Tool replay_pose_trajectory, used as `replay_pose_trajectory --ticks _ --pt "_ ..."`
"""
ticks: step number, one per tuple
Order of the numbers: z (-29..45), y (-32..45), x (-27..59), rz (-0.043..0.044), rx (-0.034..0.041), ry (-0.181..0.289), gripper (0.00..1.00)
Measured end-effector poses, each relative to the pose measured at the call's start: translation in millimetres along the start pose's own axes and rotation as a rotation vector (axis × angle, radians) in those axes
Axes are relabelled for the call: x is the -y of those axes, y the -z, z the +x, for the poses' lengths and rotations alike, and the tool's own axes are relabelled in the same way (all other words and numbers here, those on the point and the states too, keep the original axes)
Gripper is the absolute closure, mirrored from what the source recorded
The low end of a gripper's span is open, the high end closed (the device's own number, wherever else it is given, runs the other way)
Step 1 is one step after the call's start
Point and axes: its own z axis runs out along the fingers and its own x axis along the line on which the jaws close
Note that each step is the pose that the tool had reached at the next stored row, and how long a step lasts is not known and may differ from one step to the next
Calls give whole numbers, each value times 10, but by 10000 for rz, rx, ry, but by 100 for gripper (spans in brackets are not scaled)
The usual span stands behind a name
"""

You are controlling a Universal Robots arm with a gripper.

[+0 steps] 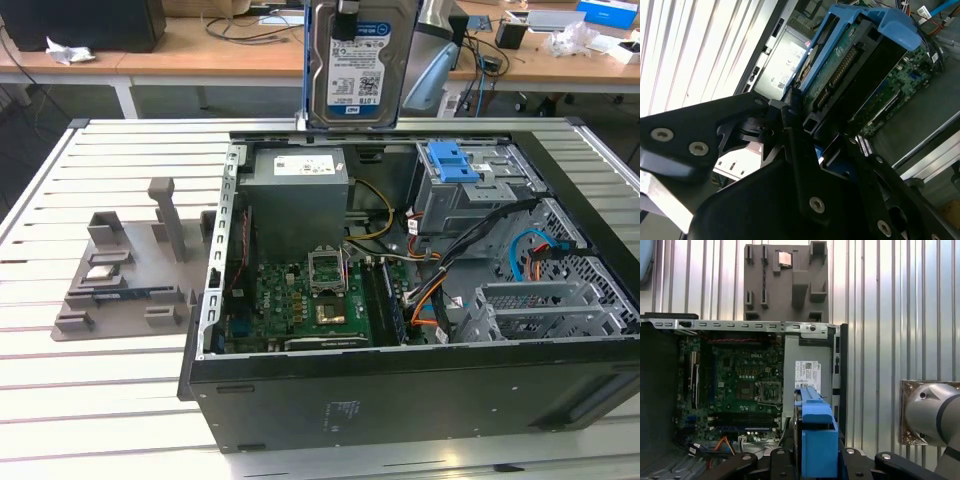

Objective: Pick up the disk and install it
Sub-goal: 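Pick up the disk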

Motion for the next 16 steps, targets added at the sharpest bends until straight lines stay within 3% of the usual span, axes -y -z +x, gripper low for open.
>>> replay_pose_trajectory --ticks 16 --pt "151 10 149 -1 0 0 63"
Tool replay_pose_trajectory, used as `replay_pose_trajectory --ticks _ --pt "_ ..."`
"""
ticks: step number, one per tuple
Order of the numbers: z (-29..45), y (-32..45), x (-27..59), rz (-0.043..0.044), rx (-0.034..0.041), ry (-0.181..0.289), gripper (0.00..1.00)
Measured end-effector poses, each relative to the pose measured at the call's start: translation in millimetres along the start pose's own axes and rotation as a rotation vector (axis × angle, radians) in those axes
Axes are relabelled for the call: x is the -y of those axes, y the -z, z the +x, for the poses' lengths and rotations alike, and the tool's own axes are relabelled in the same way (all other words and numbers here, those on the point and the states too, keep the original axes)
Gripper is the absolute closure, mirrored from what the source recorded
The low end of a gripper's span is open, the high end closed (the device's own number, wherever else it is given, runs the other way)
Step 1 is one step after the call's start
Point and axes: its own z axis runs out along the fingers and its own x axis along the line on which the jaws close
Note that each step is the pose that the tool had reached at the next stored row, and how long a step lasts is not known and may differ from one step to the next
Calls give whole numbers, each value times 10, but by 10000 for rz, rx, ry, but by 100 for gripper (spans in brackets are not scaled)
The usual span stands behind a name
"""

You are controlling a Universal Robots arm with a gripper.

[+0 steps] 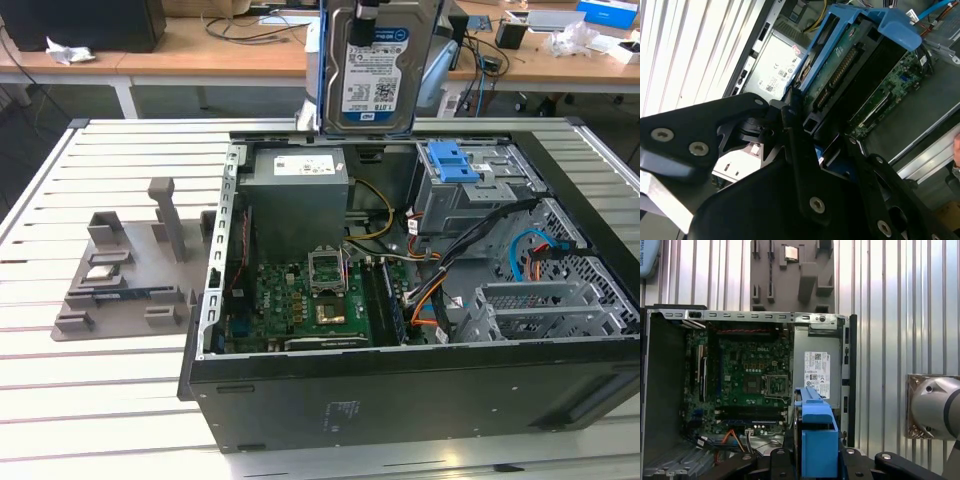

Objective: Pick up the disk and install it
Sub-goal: 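Pick up the disk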

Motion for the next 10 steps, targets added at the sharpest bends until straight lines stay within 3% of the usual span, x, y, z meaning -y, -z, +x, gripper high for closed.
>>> replay_pose_trajectory --ticks 10 --pt "98 6 94 0 1 0 63"
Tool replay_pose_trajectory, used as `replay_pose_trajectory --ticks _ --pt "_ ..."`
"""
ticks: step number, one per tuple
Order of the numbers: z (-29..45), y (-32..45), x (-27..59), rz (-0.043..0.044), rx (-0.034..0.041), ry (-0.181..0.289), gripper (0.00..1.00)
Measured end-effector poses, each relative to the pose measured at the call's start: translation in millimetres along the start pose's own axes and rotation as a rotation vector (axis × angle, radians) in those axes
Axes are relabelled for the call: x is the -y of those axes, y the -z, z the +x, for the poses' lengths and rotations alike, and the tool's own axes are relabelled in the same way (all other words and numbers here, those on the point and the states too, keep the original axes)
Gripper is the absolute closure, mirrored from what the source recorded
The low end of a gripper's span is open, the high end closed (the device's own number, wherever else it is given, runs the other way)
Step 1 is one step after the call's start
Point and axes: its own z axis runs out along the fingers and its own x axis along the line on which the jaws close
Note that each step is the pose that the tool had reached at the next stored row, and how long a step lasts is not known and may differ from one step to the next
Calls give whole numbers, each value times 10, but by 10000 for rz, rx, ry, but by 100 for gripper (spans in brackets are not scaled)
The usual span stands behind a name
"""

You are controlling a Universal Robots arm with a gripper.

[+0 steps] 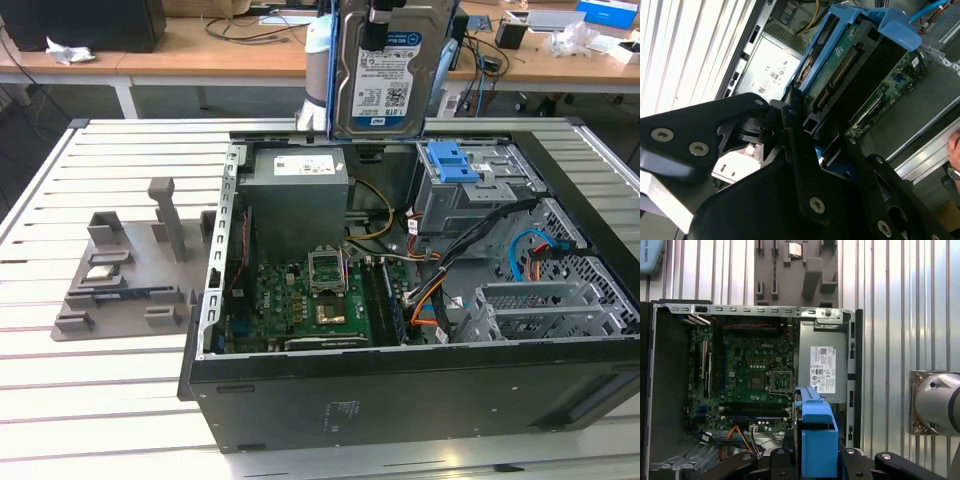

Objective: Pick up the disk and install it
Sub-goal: 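Pick up the disk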

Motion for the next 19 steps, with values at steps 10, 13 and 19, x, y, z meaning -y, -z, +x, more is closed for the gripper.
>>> replay_pose_trajectory --ticks 10,13,19 --pt "85 7 93 -1 0 1 63" --pt "128 10 139 -1 0 0 63" --pt "195 15 214 -2 0 1 63"
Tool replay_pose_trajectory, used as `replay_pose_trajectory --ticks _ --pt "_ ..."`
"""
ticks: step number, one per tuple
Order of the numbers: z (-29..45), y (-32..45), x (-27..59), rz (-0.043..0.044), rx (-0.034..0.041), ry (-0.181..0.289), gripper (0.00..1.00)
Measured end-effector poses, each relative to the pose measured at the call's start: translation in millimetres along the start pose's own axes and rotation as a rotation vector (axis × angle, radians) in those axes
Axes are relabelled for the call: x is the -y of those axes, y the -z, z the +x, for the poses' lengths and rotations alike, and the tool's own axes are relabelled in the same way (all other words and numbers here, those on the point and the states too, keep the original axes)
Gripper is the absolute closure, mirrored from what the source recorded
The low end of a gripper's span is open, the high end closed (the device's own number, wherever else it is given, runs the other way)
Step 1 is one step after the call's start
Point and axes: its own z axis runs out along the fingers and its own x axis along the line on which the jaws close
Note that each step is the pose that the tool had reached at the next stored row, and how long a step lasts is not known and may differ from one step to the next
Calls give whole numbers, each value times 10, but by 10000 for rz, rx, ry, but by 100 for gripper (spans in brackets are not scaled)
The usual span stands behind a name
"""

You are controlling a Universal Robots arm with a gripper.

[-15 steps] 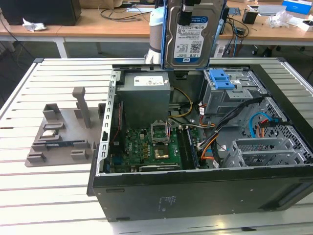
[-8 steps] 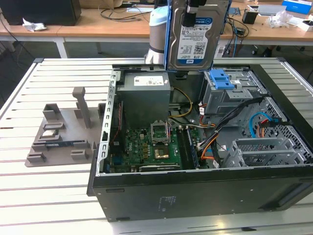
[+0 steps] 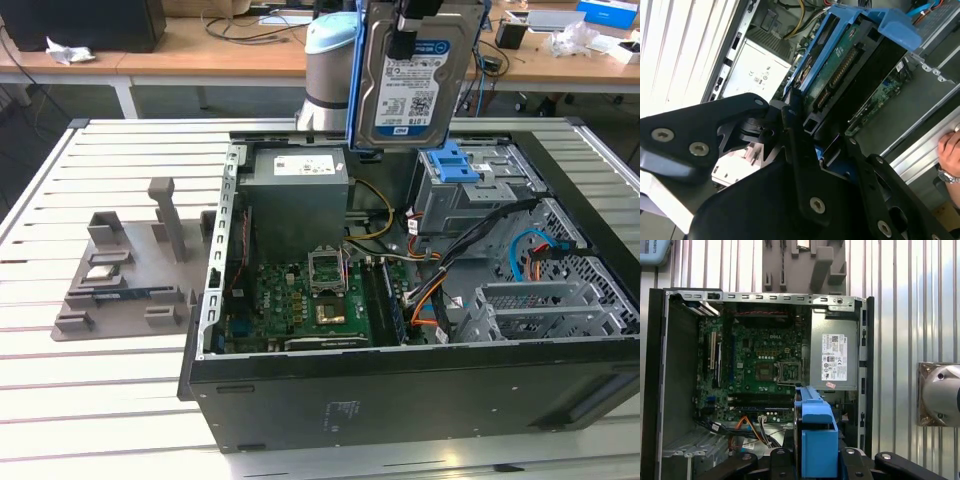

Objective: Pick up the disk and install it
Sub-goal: 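Pick up the disk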

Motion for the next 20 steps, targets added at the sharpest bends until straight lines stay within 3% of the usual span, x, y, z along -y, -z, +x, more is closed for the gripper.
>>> replay_pose_trajectory --ticks 6,20 --pt "96 5 74 -2 1 0 63" --pt "220 12 175 -2 0 0 63"
